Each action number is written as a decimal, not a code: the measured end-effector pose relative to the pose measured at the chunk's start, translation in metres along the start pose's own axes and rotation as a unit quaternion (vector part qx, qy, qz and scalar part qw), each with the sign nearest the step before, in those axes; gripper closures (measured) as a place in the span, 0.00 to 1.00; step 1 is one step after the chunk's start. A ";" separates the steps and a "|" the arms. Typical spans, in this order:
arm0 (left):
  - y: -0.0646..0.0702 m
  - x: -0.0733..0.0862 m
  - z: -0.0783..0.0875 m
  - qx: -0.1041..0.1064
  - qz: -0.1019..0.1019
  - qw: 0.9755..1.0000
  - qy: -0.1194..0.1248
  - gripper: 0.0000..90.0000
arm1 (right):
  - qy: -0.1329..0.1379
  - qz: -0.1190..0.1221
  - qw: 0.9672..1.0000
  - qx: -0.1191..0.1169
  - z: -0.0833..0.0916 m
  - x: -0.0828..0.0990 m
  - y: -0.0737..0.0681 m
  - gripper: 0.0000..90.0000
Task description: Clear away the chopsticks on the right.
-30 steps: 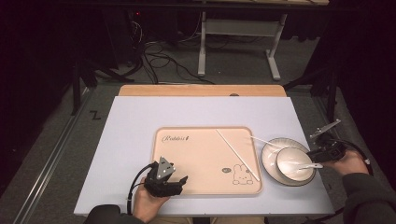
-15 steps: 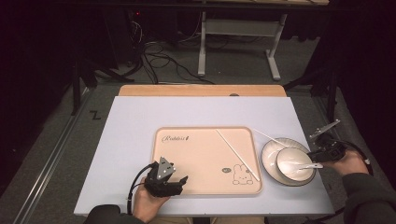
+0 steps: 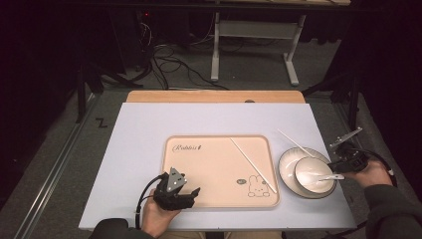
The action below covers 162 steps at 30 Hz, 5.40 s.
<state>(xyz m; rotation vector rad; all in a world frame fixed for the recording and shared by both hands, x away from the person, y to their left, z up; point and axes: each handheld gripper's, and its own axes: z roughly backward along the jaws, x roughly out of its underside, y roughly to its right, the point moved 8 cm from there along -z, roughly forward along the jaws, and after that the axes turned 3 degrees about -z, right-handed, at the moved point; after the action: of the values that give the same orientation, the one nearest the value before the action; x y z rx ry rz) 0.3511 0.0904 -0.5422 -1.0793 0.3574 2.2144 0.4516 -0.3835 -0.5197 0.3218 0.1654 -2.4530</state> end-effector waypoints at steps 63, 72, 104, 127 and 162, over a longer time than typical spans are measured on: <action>0.010 -0.003 0.006 0.019 -0.012 1.000 0.007 0.34 | 0.108 0.000 0.994 -0.008 0.024 -0.022 -0.160 0.95; 0.011 -0.003 0.007 0.023 -0.012 1.000 0.012 0.34 | 0.100 0.014 0.995 -0.008 -0.003 -0.042 -0.182 0.94; 0.013 -0.003 0.008 0.023 -0.023 0.999 0.009 0.34 | 0.066 -0.016 0.998 -0.008 -0.057 -0.062 -0.195 0.93; 0.013 -0.004 0.009 0.022 -0.022 0.999 0.011 0.34 | 0.058 0.012 0.998 0.030 -0.062 -0.066 -0.200 0.93; 0.012 -0.004 0.010 0.023 -0.019 0.999 0.013 0.34 | 0.094 0.028 0.995 0.010 -0.066 -0.101 -0.213 0.92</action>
<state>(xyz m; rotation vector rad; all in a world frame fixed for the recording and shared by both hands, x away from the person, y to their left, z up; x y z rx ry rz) 0.3394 0.0847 -0.5339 -1.0834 0.3937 2.1497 0.4076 -0.1446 -0.5481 0.5585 0.2099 -2.3685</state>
